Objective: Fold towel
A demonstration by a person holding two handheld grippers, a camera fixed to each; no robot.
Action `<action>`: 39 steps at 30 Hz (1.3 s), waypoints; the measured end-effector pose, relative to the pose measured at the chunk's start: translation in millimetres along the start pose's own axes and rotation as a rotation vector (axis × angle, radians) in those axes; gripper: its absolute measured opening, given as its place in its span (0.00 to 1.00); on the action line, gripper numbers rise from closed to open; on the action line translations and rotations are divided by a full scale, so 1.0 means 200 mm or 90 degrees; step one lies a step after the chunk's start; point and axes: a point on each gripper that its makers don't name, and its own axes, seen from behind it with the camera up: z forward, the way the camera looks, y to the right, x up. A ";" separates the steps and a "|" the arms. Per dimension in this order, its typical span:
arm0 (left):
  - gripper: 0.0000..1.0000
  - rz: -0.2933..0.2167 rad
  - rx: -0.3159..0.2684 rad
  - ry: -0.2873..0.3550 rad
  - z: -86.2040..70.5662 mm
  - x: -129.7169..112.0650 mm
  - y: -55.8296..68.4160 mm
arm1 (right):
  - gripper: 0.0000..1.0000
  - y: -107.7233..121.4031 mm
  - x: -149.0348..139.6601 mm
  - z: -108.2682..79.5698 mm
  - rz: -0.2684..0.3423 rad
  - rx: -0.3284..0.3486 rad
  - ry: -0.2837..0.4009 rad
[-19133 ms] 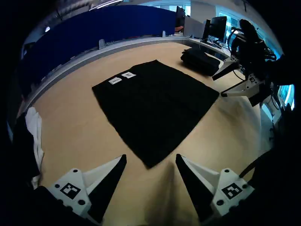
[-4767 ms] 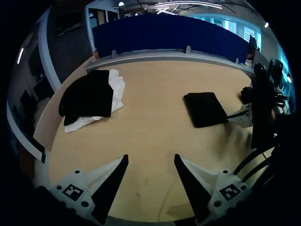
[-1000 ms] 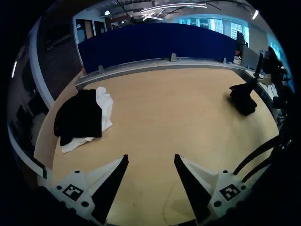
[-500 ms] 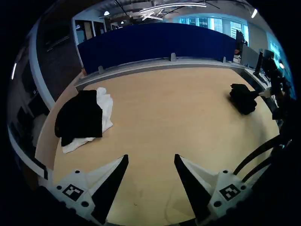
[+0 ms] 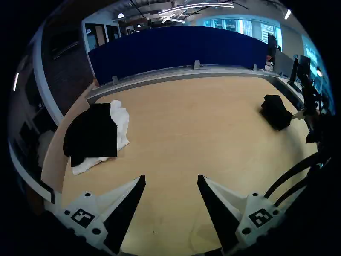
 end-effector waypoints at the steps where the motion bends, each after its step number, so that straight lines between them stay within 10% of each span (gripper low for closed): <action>1: 0.90 0.001 -0.001 0.000 0.00 0.00 0.00 | 0.05 0.00 -0.01 0.00 0.001 0.001 -0.002; 15: 0.90 0.004 -0.004 0.002 0.02 0.02 0.00 | 0.13 -0.01 0.00 -0.05 -0.006 -0.006 0.035; 24: 0.90 0.006 -0.007 0.005 0.01 0.04 -0.01 | 0.44 0.03 -0.03 -0.13 0.004 -0.035 0.045; 30: 0.90 0.008 -0.008 0.006 0.01 0.05 -0.01 | 0.93 -0.05 0.10 -0.18 0.020 -0.012 0.101; 39: 0.90 0.005 -0.006 0.009 0.00 0.04 -0.02 | 0.95 -0.21 0.28 -0.15 0.010 0.027 0.134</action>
